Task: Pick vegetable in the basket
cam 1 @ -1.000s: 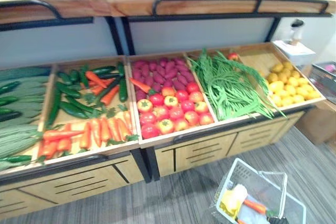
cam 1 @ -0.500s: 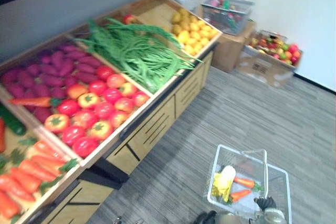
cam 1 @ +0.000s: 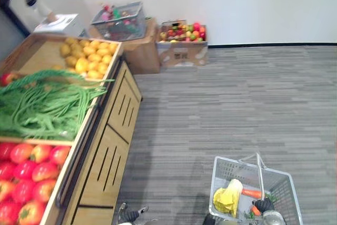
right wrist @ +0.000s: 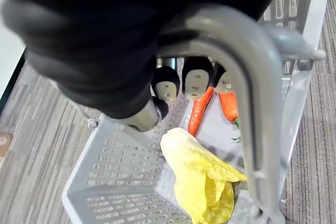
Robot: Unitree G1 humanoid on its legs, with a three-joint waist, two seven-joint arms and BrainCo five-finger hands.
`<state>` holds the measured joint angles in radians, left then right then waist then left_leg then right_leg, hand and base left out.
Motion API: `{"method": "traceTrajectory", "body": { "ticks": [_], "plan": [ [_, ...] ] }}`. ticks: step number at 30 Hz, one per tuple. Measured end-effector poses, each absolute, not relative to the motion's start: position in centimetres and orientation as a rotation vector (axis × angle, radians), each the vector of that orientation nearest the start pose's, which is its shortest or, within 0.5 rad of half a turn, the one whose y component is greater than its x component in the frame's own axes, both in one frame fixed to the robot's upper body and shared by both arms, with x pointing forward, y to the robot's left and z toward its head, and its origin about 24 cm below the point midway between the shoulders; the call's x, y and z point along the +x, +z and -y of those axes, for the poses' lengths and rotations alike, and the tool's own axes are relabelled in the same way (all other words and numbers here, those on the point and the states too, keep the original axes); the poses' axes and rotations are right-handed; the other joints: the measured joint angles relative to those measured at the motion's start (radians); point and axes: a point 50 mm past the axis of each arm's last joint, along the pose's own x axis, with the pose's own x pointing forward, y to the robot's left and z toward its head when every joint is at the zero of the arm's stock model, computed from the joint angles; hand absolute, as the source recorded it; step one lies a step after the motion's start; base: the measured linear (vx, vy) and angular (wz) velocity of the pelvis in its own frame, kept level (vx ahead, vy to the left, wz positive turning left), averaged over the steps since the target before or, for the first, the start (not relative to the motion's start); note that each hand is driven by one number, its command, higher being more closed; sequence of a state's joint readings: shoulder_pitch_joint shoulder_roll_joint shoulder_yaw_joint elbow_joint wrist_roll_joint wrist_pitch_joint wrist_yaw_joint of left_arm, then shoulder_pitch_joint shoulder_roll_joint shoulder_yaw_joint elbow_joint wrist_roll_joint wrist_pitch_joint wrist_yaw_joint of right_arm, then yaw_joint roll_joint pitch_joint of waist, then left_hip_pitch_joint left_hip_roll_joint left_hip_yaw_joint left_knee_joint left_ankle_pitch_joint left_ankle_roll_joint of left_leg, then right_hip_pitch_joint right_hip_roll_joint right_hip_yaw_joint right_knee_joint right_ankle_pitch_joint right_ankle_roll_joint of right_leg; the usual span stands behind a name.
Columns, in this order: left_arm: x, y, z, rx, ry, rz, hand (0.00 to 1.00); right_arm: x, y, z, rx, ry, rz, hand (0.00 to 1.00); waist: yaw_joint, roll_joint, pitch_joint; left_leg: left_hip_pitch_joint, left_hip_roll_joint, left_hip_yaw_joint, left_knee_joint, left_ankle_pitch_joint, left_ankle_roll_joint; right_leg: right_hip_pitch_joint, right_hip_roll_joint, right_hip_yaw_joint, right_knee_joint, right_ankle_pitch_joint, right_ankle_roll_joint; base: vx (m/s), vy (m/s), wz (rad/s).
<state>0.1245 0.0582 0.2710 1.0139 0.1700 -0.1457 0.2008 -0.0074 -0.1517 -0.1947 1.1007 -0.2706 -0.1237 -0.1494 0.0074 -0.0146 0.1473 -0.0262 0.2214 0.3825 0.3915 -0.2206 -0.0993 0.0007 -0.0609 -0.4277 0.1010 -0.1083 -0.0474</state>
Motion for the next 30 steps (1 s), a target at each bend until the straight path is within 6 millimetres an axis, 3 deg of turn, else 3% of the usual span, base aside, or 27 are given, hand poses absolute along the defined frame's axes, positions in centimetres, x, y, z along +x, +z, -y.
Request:
{"method": "traceTrajectory", "body": {
  "ticks": [2, 4, 6, 10, 18, 24, 30],
  "plan": [
    [8.9, -15.3, -21.7, 0.174, 0.392, -0.985, 0.00, 12.9, -14.2, 23.7, -0.367, -0.215, -0.940, 1.00, 0.000, 0.015, 0.003, -0.012, -0.040, -0.142, -0.127, 0.021, -0.005, -0.014, 0.010, 0.046, -0.018, 0.010, 0.030, -0.06, 0.209, -0.76],
    [8.8, -15.4, -21.3, 0.170, 0.396, -0.989, 0.00, 12.8, -14.0, 24.2, -0.382, -0.218, -0.926, 1.00, -0.003, 0.044, 0.001, -0.023, -0.038, -0.188, -0.209, 0.082, -0.008, -0.029, 0.033, 0.072, -0.041, 0.030, 0.062, 0.00, 0.222, -0.50],
    [9.1, -15.2, -21.7, 0.188, 0.389, -0.980, 0.00, 12.5, -14.1, 23.9, -0.369, -0.218, -0.929, 1.00, -0.004, 0.022, 0.003, -0.016, -0.077, -0.161, -0.268, 0.093, 0.009, -0.035, 0.000, 0.100, -0.077, 0.069, 0.107, 0.03, 0.265, -0.24],
    [9.1, -15.2, -22.2, 0.237, 0.357, -0.984, 0.00, 11.5, -14.3, 24.0, -0.364, -0.237, -0.948, 1.00, -0.009, 0.002, -0.001, 0.007, -0.155, -0.147, -0.330, 0.113, 0.039, -0.033, -0.063, 0.110, -0.106, 0.107, 0.133, 0.07, 0.226, 0.03],
    [8.9, -15.4, -21.7, 0.268, 0.299, -0.996, 0.00, 12.0, -14.2, 23.9, -0.358, -0.230, -0.929, 1.00, -0.002, -0.003, -0.006, 0.057, -0.207, -0.095, -0.350, 0.113, 0.041, -0.031, -0.112, 0.165, -0.083, 0.116, 0.146, 0.08, 0.118, -0.14],
    [8.8, -15.4, -21.8, 0.292, 0.257, -1.003, 0.00, 11.6, -14.4, 23.9, -0.350, -0.246, -0.947, 1.00, -0.004, -0.005, -0.007, 0.085, -0.202, -0.088, -0.340, 0.101, 0.060, -0.037, -0.114, 0.166, -0.029, 0.111, 0.144, 0.00, 0.025, -0.14],
    [8.2, -15.6, -22.2, 0.235, 0.311, -1.033, 0.00, 11.9, -14.7, 22.6, -0.321, -0.226, -0.946, 1.00, 0.002, -0.024, -0.016, 0.076, -0.201, -0.114, -0.337, 0.087, 0.081, -0.062, -0.119, 0.164, 0.022, 0.067, 0.147, -0.07, -0.010, 0.06]
  ]
}}
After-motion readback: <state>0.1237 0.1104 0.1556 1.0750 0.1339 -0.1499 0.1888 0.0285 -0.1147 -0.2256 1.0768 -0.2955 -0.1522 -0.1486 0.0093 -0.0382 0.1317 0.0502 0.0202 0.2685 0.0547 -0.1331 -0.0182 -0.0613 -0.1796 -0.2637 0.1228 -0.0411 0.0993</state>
